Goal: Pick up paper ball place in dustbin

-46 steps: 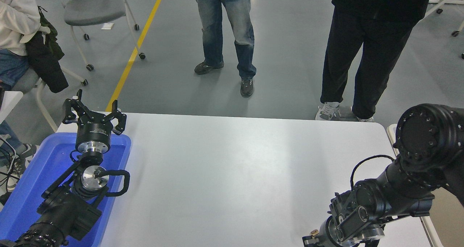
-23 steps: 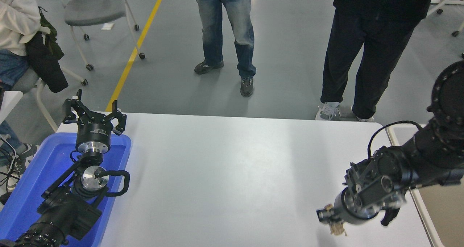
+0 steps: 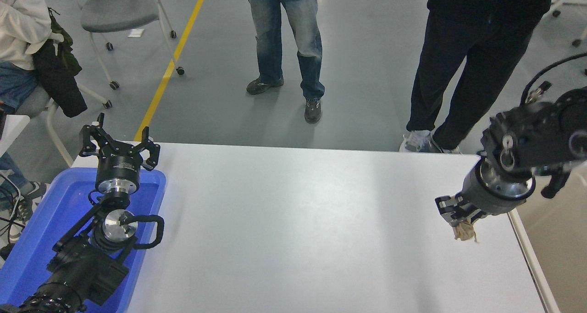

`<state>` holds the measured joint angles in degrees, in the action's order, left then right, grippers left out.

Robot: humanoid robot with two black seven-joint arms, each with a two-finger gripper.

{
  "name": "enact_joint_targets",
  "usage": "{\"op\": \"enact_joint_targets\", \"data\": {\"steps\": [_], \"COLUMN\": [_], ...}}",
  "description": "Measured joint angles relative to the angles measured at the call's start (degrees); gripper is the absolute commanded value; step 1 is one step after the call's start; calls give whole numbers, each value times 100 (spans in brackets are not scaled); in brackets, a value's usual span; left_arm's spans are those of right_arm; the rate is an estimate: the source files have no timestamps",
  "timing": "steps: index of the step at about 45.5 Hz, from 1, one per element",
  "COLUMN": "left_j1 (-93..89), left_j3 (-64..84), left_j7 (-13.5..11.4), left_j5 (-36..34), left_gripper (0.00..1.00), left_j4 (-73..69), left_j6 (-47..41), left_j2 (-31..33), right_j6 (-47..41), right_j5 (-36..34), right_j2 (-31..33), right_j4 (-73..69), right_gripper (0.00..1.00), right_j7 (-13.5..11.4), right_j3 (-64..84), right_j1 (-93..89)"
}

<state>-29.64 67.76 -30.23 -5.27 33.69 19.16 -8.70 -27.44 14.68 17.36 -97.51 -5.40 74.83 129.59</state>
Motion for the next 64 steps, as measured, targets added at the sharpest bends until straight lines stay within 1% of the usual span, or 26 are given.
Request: {"op": "enact_joint_targets", "data": {"steps": [8,17,22,23,25,27,32,38,47,48,55,59,64], "left_j1": [0,0,2,2,3,3,3,2,2,2,1,0,-2], "left_j3": [0,0,0,0,0,0,0,0,0,0,0,0,0], "left_j7": [0,0,0,0,0,-2,0,0,0,1,1,0,1], "left_j5": [0,0,0,0,0,1,0,1,0,0,0,0,0], "left_gripper": [99,99,99,99,99,99,99,99,99,99,99,99,99], "left_j4": [0,0,0,0,0,0,-1,0,-2,-2,-3,-2,-2], "left_j6": [0,0,0,0,0,0,0,0,0,0,0,0,0], "left_j2": [0,0,0,0,0,0,0,0,-1,0,-1,0,0], "right_j6": [-543,-722,-706,-664,-623,-502,-84,686,2125,2410,3237,3689,4002], "right_j5": [141,227,270,281,284,286,279,259,224,218,27,-294,-703], "right_j2": [145,285,570,728,816,1039,1599,2304,3222,3356,3634,3660,3608], "right_j4": [-3,73,281,403,474,634,1012,1456,2191,2364,3065,3669,4366], "right_gripper": [0,0,0,0,0,0,0,0,0,0,0,0,0], "right_j7": [0,-12,-29,-38,-44,-51,-64,-74,-80,-79,-82,-82,-82], "right_j3": [99,234,344,379,391,418,446,330,-569,-836,-1758,-2383,-2994], "right_j1": [575,889,993,1022,1032,1041,1024,795,-257,-566,-1712,-2505,-3274]}}
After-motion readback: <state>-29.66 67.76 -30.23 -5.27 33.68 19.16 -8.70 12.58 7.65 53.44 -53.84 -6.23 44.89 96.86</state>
